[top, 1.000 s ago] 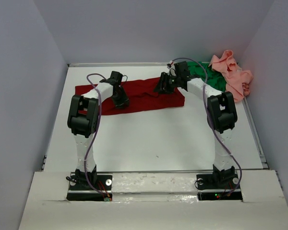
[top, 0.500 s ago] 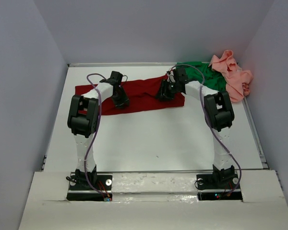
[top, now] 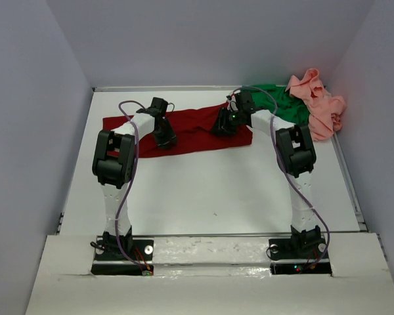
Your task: Fold and stack the t-shirts
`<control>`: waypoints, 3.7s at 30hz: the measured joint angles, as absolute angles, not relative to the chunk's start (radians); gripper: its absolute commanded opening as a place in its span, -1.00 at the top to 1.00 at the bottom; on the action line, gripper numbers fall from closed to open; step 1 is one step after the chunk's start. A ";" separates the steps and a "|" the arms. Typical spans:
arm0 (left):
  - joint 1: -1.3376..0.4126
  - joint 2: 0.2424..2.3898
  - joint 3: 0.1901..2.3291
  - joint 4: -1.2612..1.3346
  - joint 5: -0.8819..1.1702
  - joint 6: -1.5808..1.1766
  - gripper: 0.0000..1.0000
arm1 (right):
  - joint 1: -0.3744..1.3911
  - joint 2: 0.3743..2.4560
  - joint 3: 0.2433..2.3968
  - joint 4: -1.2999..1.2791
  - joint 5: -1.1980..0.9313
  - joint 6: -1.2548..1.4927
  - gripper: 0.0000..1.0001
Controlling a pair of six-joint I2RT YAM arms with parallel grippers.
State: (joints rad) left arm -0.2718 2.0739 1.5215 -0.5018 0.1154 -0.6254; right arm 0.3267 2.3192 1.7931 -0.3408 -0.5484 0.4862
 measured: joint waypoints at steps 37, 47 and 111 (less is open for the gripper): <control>-0.274 2.061 1.499 -0.494 0.110 -0.621 0.03 | 0.326 2.560 2.127 -0.112 -0.659 0.661 1.00; -0.276 2.038 1.466 -0.491 0.108 -0.621 0.04 | 0.326 2.716 2.230 0.109 -0.756 0.748 0.17; -0.026 1.961 1.409 -0.614 -0.081 -0.401 0.02 | 0.307 2.068 1.577 -0.474 -0.399 0.335 1.00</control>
State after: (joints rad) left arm -0.0257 1.9606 1.4086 -0.6136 -0.0807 -0.4007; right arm 0.3065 2.0678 1.5772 -0.4744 -0.3988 0.3347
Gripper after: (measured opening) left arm 0.488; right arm 0.010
